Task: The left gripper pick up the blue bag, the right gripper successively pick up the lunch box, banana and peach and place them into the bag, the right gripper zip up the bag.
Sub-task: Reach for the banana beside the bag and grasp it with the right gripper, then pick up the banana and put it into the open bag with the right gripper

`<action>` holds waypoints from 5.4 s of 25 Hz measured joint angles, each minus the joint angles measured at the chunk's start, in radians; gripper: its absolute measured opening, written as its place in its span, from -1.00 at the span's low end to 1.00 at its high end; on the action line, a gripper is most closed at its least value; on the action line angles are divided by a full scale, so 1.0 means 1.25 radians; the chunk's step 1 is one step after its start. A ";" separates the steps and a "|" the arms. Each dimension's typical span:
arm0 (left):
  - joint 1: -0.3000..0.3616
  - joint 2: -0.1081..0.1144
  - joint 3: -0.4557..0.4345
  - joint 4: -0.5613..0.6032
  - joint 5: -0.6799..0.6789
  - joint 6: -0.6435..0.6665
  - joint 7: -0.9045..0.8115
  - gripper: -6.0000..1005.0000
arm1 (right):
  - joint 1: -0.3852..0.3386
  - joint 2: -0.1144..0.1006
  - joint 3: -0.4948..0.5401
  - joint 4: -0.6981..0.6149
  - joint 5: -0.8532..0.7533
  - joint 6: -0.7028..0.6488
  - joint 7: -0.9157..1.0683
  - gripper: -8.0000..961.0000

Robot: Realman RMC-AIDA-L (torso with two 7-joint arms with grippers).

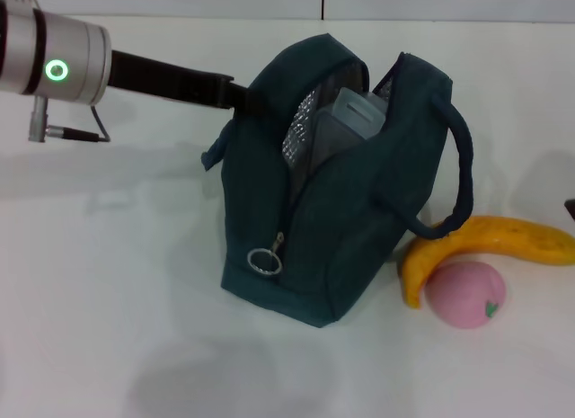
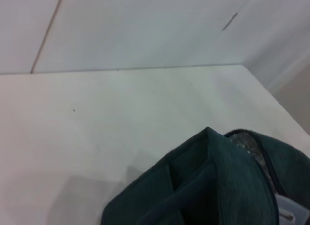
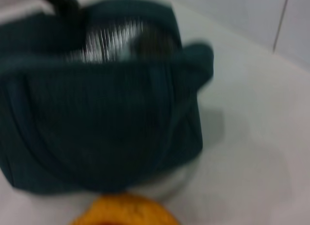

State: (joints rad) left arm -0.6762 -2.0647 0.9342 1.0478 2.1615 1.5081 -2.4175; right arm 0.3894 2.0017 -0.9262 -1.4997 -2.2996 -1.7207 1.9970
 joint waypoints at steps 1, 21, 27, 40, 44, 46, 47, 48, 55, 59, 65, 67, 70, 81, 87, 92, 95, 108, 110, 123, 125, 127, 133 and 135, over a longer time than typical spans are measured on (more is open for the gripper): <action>-0.003 0.000 0.000 -0.001 0.000 -0.006 0.000 -0.87 | 0.001 0.000 -0.002 0.003 -0.005 -0.001 0.000 0.54; -0.007 0.007 0.000 -0.003 0.000 -0.030 0.000 -0.87 | 0.129 0.004 -0.109 0.259 -0.115 0.109 -0.039 0.54; -0.008 0.009 0.000 -0.003 0.000 -0.033 0.000 -0.87 | 0.137 0.006 -0.139 0.278 -0.133 0.136 -0.039 0.54; -0.005 0.009 0.000 -0.003 0.000 -0.037 0.000 -0.87 | 0.146 0.006 -0.162 0.318 -0.136 0.166 -0.039 0.54; -0.004 0.009 0.000 -0.003 0.000 -0.037 0.000 -0.86 | 0.153 0.006 -0.162 0.334 -0.157 0.174 -0.039 0.53; -0.004 0.009 0.000 -0.003 0.000 -0.037 0.000 -0.86 | 0.157 0.007 -0.163 0.341 -0.171 0.175 -0.038 0.47; -0.005 0.009 0.000 -0.003 0.000 -0.037 0.000 -0.86 | 0.158 0.007 -0.163 0.344 -0.175 0.175 -0.038 0.41; -0.005 0.009 0.000 -0.003 0.000 -0.037 0.000 -0.86 | 0.159 0.007 -0.163 0.346 -0.177 0.175 -0.038 0.35; -0.005 0.009 0.000 -0.003 0.000 -0.037 0.000 -0.86 | 0.158 0.005 -0.157 0.349 -0.178 0.178 -0.039 -0.02; -0.005 0.009 0.000 -0.003 0.000 -0.037 0.000 -0.86 | 0.141 -0.001 -0.130 0.326 -0.180 0.186 -0.039 -0.07; -0.007 0.009 0.000 -0.002 0.000 -0.037 -0.001 -0.86 | 0.072 -0.009 -0.035 0.231 -0.196 0.241 -0.039 -0.07; -0.006 0.009 0.000 -0.002 0.000 -0.037 -0.003 -0.86 | 0.044 -0.004 -0.016 0.172 -0.190 0.269 -0.040 -0.07; -0.004 0.013 0.000 -0.002 0.000 -0.035 -0.007 -0.86 | 0.006 0.011 -0.018 0.051 -0.140 0.323 -0.057 -0.07; -0.033 0.020 0.006 0.004 0.000 -0.022 -0.041 -0.86 | 0.049 0.008 -0.151 -0.116 -0.040 0.329 -0.178 -0.07; -0.048 0.025 0.006 0.001 0.000 -0.021 -0.055 -0.86 | 0.153 0.008 -0.161 -0.151 -0.086 0.190 -0.201 -0.07; -0.047 0.026 0.006 0.000 0.000 -0.021 -0.059 -0.86 | 0.203 0.009 -0.160 -0.176 -0.116 0.144 -0.184 -0.07; -0.041 0.026 0.006 0.000 0.000 -0.021 -0.065 -0.86 | 0.207 0.008 -0.155 -0.203 -0.116 0.138 -0.180 -0.07; -0.054 0.031 0.006 -0.001 0.000 -0.020 -0.088 -0.86 | 0.280 0.008 -0.110 -0.232 -0.123 0.000 -0.105 -0.07; -0.059 0.031 0.006 -0.001 0.000 -0.020 -0.093 -0.86 | 0.301 0.009 -0.118 -0.203 -0.127 -0.016 -0.099 -0.07; -0.068 0.033 0.007 -0.003 0.019 -0.009 -0.114 -0.86 | 0.423 0.010 -0.252 -0.035 -0.234 -0.014 -0.041 -0.07; -0.068 0.033 0.007 -0.003 0.020 -0.009 -0.114 -0.85 | 0.443 0.010 -0.258 -0.011 -0.242 -0.009 -0.040 -0.07; -0.068 0.032 0.007 -0.002 0.020 -0.009 -0.116 -0.85 | 0.465 0.011 -0.265 0.011 -0.255 0.004 -0.040 -0.07; -0.068 0.034 0.007 -0.002 0.021 -0.009 -0.119 -0.85 | 0.541 0.015 -0.302 0.105 -0.272 0.019 -0.038 -0.07; -0.068 0.035 0.007 -0.003 0.021 -0.009 -0.118 -0.85 | 0.560 0.017 -0.321 0.137 -0.272 0.023 -0.038 -0.07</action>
State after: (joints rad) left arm -0.7609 -2.0211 0.9434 1.0445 2.1875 1.4972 -2.5656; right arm 1.0892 2.0224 -1.3274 -1.3289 -2.6398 -1.6917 1.9494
